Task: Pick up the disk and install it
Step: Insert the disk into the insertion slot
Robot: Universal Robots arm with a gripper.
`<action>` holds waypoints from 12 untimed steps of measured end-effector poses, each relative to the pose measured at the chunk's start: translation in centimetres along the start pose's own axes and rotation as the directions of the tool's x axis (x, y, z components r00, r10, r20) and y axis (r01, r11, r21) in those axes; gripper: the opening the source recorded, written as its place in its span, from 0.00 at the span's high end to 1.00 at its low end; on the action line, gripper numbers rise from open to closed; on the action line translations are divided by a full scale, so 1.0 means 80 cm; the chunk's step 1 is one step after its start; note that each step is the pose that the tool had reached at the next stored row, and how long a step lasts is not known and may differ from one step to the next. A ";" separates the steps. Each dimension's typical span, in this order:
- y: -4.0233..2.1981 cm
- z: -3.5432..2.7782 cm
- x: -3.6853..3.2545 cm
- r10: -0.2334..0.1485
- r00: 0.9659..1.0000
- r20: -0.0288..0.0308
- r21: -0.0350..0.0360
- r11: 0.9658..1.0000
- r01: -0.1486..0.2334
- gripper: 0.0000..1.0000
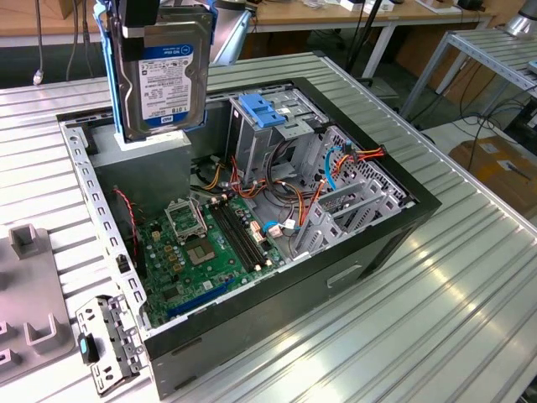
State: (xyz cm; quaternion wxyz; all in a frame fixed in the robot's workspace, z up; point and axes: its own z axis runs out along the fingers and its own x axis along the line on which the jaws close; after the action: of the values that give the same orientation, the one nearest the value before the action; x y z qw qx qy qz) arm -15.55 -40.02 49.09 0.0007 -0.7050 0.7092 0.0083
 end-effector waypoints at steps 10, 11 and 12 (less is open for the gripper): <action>0.0000 -0.0002 0.0118 0.000 1.000 0.000 0.000 1.000 0.000 0.63; 0.0000 -0.0002 0.0133 0.000 1.000 0.000 0.000 1.000 0.000 0.63; 0.0000 -0.0002 0.0149 0.000 1.000 0.000 0.000 1.000 0.000 0.63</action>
State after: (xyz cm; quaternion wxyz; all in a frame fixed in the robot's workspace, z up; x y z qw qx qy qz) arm -15.55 -41.21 49.09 0.0007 -0.7050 0.7092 0.0083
